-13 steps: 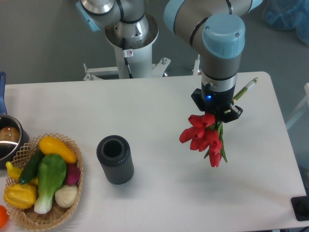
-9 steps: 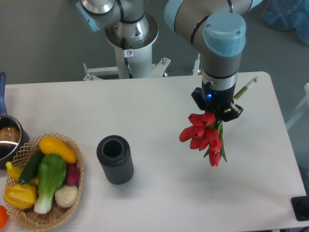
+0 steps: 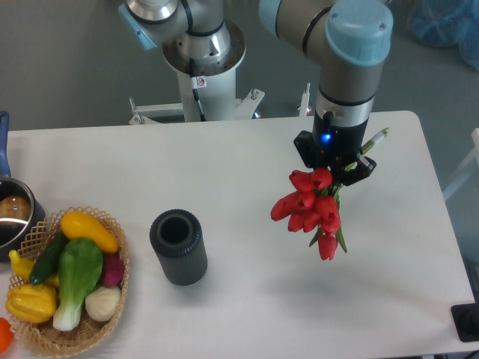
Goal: Insert the flowers into the vase
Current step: 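Lift the held red tulip bunch with the gripper toward the black vase, then swing the tulips over the black vase and lower stems into its opening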
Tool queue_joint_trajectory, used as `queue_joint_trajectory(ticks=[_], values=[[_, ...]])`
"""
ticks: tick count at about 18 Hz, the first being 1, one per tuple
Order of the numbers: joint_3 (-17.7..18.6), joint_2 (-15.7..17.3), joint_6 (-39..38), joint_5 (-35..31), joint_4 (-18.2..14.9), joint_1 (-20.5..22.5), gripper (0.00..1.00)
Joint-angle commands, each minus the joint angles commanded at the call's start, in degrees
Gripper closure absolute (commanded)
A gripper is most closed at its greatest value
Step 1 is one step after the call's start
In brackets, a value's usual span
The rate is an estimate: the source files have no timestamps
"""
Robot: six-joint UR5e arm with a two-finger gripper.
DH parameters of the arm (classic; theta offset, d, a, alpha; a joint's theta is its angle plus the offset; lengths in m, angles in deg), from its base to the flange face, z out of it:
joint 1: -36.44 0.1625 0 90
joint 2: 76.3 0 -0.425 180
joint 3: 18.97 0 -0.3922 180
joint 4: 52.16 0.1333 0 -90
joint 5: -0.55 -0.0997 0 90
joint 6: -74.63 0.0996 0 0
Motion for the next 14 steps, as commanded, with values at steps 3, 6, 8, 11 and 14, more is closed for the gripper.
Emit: queue_joint_trajectory(ticks=[3, 6, 8, 11, 14], values=[[2.0, 1.6, -0.4, 4.3, 1.8, 0.6, 1.00], [6.7, 4.7, -4.7, 11.7, 8.8, 0.9, 1.00], [10.1, 5.8, -9.1, 16.7, 16.1, 1.1, 1.00], [10.5, 6.1, -13.9, 20.8, 18.2, 0.9, 1.00], [10.5, 6.0, -15.6, 28.7, 18.1, 0.0, 1.00]])
